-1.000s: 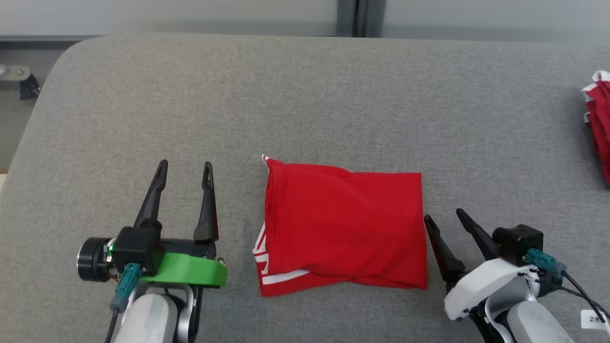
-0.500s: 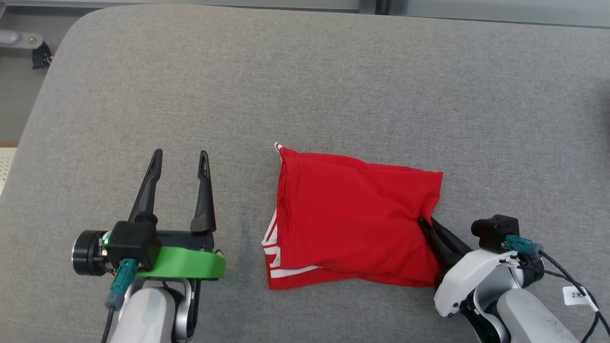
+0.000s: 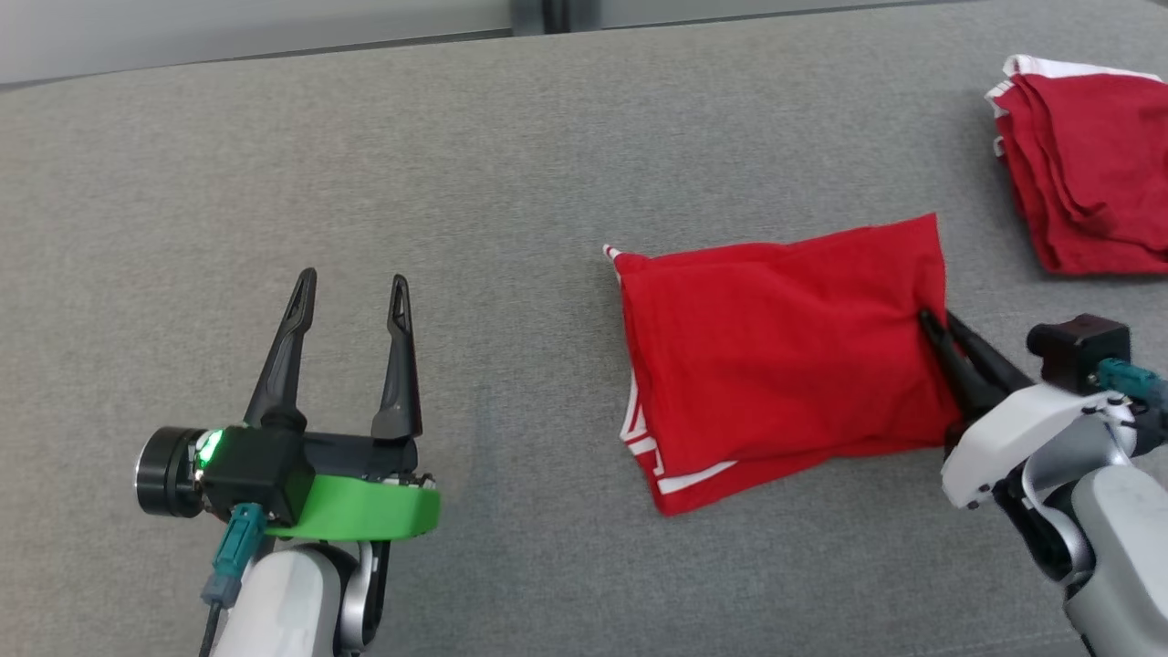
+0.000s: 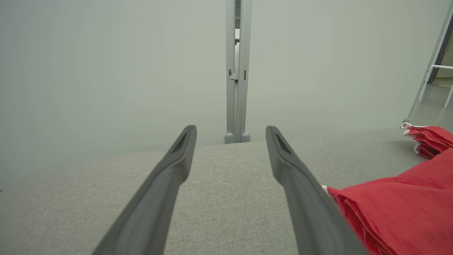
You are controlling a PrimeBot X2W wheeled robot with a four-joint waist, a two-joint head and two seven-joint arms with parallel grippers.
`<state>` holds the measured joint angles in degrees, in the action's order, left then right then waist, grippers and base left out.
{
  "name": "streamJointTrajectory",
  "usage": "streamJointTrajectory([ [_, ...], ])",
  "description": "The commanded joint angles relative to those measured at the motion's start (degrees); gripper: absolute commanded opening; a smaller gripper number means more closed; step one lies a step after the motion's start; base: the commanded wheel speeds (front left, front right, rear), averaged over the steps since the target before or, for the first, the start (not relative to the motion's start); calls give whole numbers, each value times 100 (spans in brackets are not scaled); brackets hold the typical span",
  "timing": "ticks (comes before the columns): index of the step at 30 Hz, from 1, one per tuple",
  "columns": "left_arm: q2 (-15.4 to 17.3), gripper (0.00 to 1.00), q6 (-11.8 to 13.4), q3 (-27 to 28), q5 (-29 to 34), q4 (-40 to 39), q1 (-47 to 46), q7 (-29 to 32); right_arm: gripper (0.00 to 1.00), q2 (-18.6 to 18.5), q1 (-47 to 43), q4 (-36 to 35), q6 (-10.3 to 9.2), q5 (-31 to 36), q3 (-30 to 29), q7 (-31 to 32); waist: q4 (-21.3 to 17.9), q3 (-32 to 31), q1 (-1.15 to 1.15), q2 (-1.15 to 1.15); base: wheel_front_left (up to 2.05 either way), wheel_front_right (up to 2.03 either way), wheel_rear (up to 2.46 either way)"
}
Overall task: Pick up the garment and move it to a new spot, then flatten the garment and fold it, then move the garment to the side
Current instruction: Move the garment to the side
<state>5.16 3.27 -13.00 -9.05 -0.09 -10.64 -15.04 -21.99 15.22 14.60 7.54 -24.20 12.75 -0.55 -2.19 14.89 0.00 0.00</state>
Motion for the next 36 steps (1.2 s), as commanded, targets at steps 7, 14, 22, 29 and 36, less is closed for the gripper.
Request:
streamJointTrajectory([
  [7,42,100,-136,-206,181,-139,-429,-7,0,-363,950,267,-11,-163,-329,45,-715,609,0,0,0,0,0],
  [14,52,100,-292,-461,375,-200,-1017,13,0,-1050,2162,908,-11,-226,-786,-133,-438,1363,0,0,0,0,0],
  [22,82,100,-387,-643,528,-253,-1509,41,0,-1911,2965,1723,-12,-463,-1386,-296,-281,2023,0,0,0,0,0],
  [29,99,100,-460,-813,632,-268,-1779,65,7,-2075,3272,2882,-11,-563,-1528,-527,-189,2335,0,0,0,0,0],
  [36,109,100,-435,-864,616,-272,-1788,50,100,-2025,3198,3729,-11,-390,-1711,-1126,-229,2163,0,0,0,0,0],
])
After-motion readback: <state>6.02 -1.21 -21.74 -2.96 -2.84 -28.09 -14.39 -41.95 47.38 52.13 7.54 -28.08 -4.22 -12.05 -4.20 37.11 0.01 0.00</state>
